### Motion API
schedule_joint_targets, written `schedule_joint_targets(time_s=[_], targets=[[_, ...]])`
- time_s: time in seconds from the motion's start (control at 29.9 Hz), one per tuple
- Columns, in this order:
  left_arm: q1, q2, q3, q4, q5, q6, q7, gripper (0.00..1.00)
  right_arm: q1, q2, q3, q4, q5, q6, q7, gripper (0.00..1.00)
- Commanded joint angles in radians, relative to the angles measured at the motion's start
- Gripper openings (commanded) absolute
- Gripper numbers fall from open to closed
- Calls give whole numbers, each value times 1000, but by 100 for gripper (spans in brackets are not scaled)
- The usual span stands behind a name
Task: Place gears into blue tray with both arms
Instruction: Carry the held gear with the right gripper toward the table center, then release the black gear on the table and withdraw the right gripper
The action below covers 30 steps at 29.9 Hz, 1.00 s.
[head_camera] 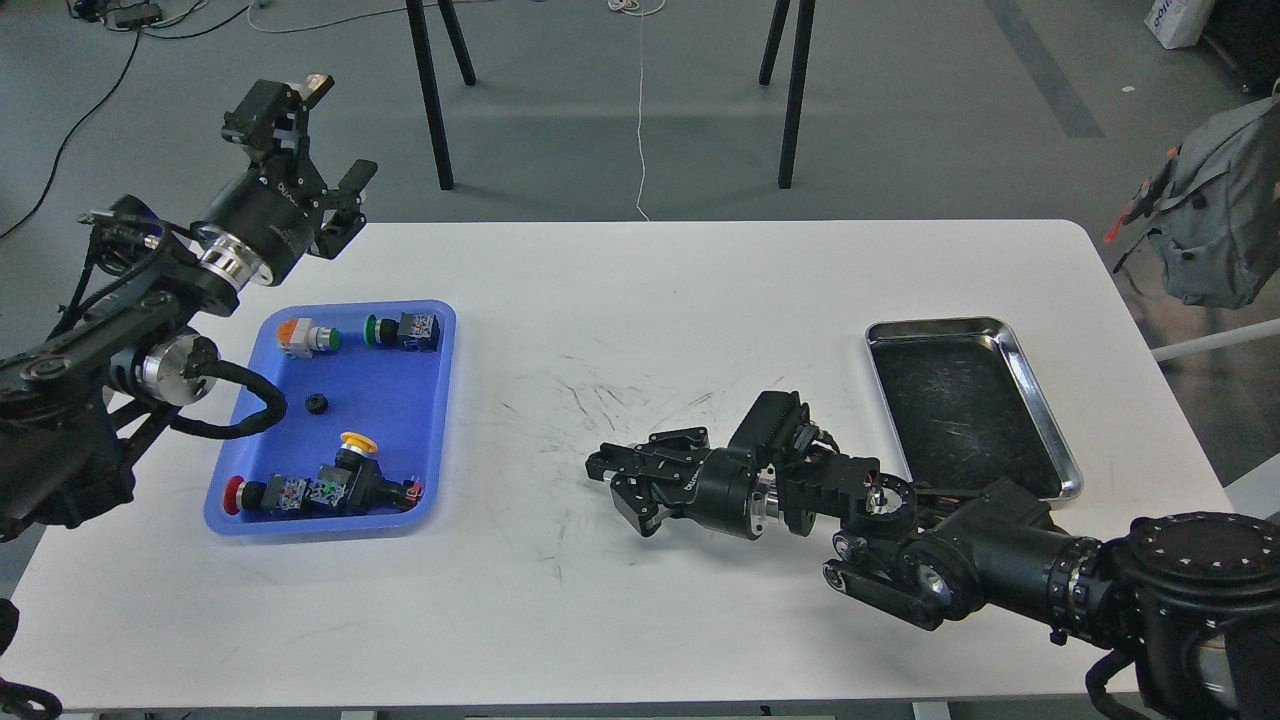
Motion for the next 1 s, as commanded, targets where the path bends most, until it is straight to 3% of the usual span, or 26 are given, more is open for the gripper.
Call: schedule_joint_targets(time_s=[0.0, 0.17, 0.4, 0.63, 0.97], targets=[[2, 2, 0, 0, -1, 0, 0, 100, 1, 0, 6, 0, 2, -2, 0, 33], [3, 11, 0, 0, -2, -1, 0, 100, 1, 0, 7, 0, 5, -3, 0, 49], [3, 17, 3, -5, 0, -15, 0, 100, 4, 0, 29, -2, 17, -11, 0, 55], [8, 19, -3, -22, 0, -43, 0, 100, 9, 0, 167, 9, 59, -9, 0, 58], [12, 2, 14, -64, 41, -41, 0, 100, 56, -66, 244, 12, 451, 8, 0, 69]])
